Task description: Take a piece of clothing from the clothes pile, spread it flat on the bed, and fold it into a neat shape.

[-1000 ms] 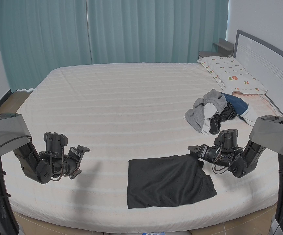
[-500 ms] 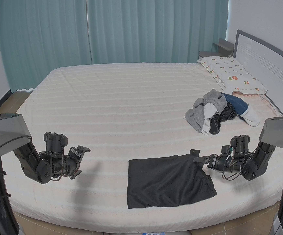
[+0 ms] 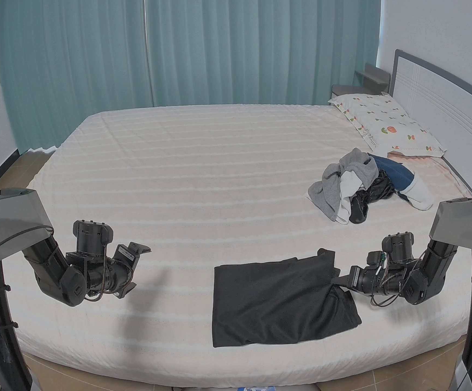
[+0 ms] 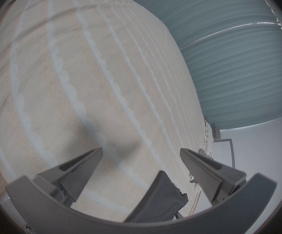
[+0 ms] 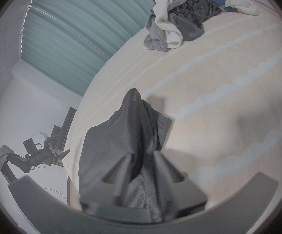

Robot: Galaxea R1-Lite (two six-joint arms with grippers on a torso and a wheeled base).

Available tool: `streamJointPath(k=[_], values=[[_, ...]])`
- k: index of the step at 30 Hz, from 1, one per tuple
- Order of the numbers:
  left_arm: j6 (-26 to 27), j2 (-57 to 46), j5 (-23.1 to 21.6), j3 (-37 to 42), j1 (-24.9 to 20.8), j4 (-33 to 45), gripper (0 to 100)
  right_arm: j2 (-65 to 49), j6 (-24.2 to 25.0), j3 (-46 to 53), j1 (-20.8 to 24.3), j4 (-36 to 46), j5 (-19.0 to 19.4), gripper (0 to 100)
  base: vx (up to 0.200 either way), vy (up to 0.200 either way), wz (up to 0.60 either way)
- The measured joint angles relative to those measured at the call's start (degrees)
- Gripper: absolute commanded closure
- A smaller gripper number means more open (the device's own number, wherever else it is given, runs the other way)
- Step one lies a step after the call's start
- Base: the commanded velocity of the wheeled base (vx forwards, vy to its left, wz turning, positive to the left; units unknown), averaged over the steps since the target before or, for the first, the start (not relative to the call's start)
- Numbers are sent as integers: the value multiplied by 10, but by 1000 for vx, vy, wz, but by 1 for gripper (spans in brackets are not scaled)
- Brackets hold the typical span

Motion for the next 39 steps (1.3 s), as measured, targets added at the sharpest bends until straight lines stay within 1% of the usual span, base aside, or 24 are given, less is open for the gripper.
streamJointPath(k=[16, 23, 24, 28, 38, 39], values=[[0, 0, 0, 0, 0, 0, 0, -31, -3, 16, -12, 12, 0, 100, 0, 0, 0], [0, 0, 0, 0, 0, 0, 0, -23, -30, 16, -16, 23, -1, 100, 0, 0, 0], [0, 0, 0, 0, 0, 0, 0, -22, -31, 14, -16, 27, -1, 0, 0, 0, 0], [0, 0, 1, 0, 0, 0, 0, -18, -32, 6, -15, 48, -1, 0, 0, 0, 0], [0, 0, 1, 0, 0, 0, 0, -10, -34, -1, -12, 49, 0, 0, 0, 0, 0], [0, 0, 1, 0, 0, 0, 0, -9, -34, -1, -10, 50, 0, 100, 0, 0, 0]])
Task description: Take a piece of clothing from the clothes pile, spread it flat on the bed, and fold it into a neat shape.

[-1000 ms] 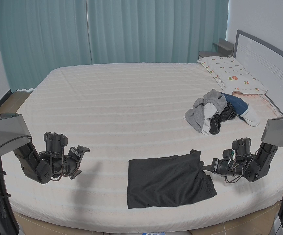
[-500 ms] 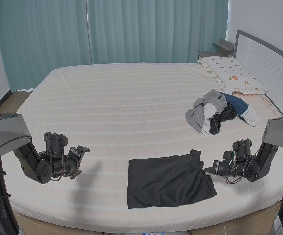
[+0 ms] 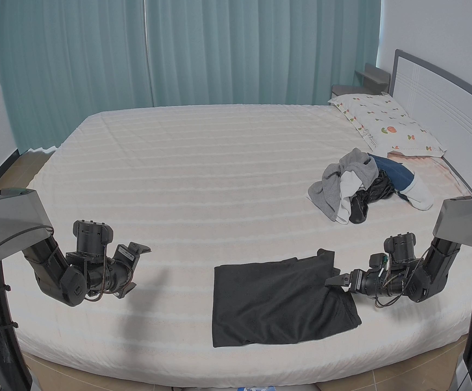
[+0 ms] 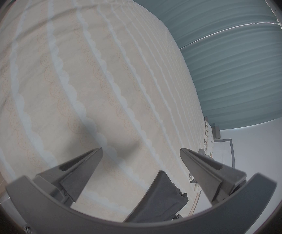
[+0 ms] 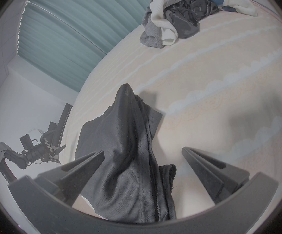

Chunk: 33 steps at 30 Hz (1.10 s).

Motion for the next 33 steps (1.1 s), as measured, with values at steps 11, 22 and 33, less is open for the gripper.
streamJointPath(k=[11, 22, 33], values=[[0, 0, 0, 0, 0, 0, 0, 6, -1, 2, 5, 2, -1, 100, 0, 0, 0], [0, 0, 0, 0, 0, 0, 0, -11, -1, 10, -4, 1, 0, 100, 0, 0, 0], [0, 0, 0, 0, 0, 0, 0, -50, -79, 32, -37, 48, -2, 100, 0, 0, 0]])
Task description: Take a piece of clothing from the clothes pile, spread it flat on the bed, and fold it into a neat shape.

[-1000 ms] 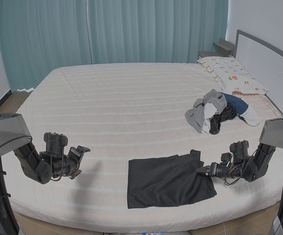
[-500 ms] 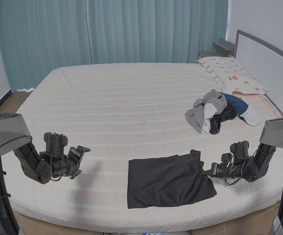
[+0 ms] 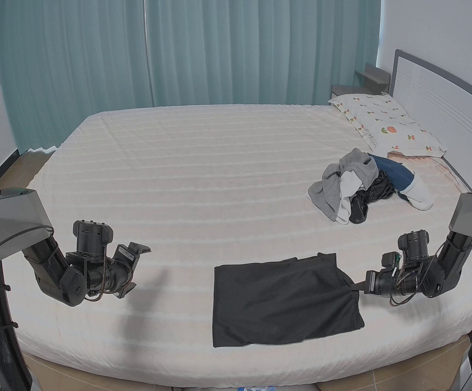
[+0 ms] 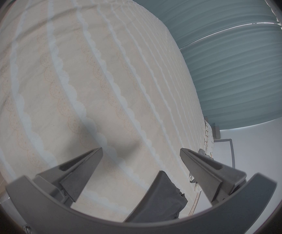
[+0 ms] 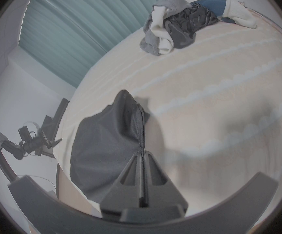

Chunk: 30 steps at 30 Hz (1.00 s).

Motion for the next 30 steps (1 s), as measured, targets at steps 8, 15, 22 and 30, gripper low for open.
streamJointPath(k=[8, 15, 22, 30], values=[[0, 0, 0, 0, 0, 0, 0, 1, -40, -2, -8, 22, -30, 0, 0, 0, 0], [0, 0, 0, 0, 0, 0, 0, 2, -32, -8, -4, 18, -26, 0, 0, 0, 0], [0, 0, 0, 0, 0, 0, 0, 8, 29, -39, -5, 20, -31, 0, 0, 0, 0], [0, 0, 0, -1, 0, 0, 0, 40, 80, -113, -2, 24, -99, 0, 0, 0, 0]])
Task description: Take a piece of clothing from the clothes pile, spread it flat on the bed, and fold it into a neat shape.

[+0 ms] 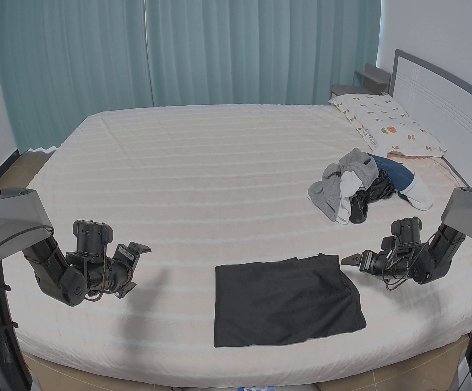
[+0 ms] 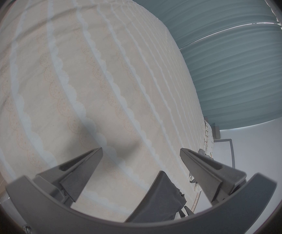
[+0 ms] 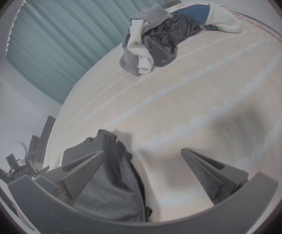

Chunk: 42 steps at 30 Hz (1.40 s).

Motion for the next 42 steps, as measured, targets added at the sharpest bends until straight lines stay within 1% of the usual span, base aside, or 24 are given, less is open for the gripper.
streamJointPath(k=[6, 11, 19, 23, 24, 30, 33, 37, 42], values=[[0, 0, 0, 0, 0, 0, 0, 21, 5, -30, 1, 1, -32, 0, 0, 0, 0], [0, 0, 0, 0, 0, 0, 0, 38, 5, -51, 20, -3, -52, 0, 0, 0, 0], [0, 0, 1, 0, 0, -1, 0, 52, 6, -60, 55, -18, -58, 0, 0, 0, 0], [0, 1, 9, 0, 0, -1, 0, 55, 5, -60, 65, -20, -58, 0, 0, 0, 0], [0, 1, 10, 0, 0, -1, 0, 55, 5, -60, 66, -20, -58, 100, 0, 0, 0], [0, 3, 12, 0, -3, -3, 0, 54, 11, -58, 68, -19, -56, 100, 0, 0, 0], [0, 4, 12, 0, -3, -3, 0, 49, 27, -57, 66, -19, -54, 100, 0, 0, 0], [0, 4, 12, 0, -3, -4, 0, 39, 63, -55, 64, -16, -47, 100, 0, 0, 0], [0, 4, 12, 0, -4, -4, 0, 29, 68, -54, 61, -14, -42, 100, 0, 0, 0]])
